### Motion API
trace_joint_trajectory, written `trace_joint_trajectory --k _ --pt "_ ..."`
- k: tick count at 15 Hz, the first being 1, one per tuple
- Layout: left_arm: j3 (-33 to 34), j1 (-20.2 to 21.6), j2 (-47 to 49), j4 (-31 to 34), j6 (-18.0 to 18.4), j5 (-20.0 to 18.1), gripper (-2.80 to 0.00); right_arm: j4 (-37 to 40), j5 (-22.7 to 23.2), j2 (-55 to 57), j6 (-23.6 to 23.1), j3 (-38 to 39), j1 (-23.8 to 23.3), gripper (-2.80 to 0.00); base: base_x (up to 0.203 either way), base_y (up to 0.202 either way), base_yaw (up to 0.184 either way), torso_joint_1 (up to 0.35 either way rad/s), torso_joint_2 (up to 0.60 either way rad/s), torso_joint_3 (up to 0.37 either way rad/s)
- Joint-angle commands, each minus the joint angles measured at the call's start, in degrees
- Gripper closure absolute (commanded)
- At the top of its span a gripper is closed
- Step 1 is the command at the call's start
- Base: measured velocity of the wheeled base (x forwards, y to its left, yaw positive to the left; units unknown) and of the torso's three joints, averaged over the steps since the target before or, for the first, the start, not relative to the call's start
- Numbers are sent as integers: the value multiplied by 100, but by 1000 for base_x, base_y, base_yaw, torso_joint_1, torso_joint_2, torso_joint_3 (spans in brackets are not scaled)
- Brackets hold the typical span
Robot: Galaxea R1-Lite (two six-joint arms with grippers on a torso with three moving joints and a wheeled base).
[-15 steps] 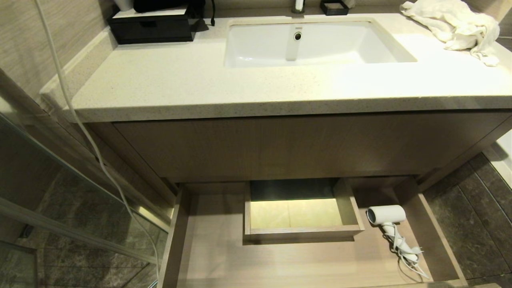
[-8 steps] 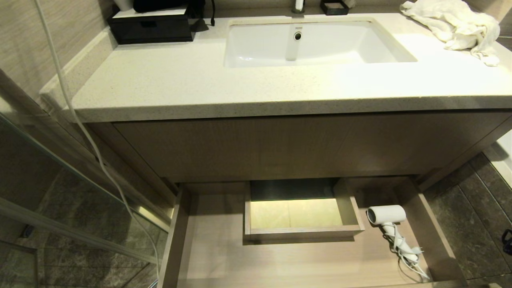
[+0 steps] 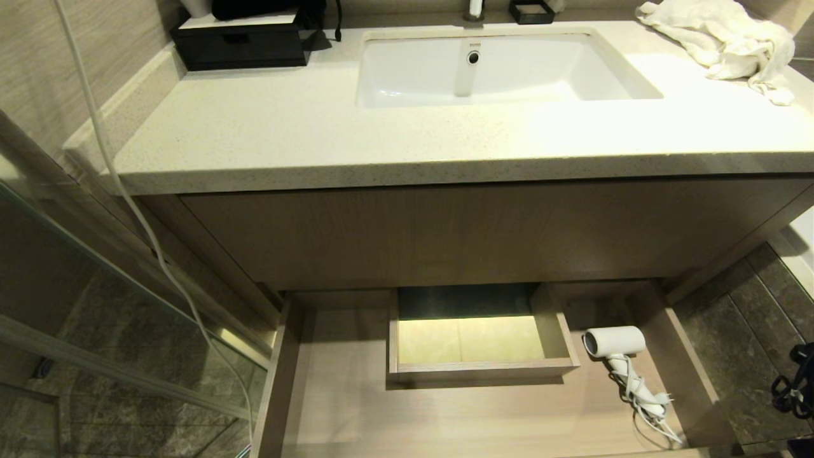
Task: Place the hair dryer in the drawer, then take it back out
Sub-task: Close the drawer
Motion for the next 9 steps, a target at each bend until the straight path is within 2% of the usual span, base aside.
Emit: trace_joint_trajectory --k 1,9 --pt "229 2 0 -8 -4 1 -280 0 114 406 -10 -264 20 0 0 0 0 0 0 0" --pt "229 2 0 -8 -4 1 -280 -51 213 931 -52 -916 158 0 0 0 0 0 0 0"
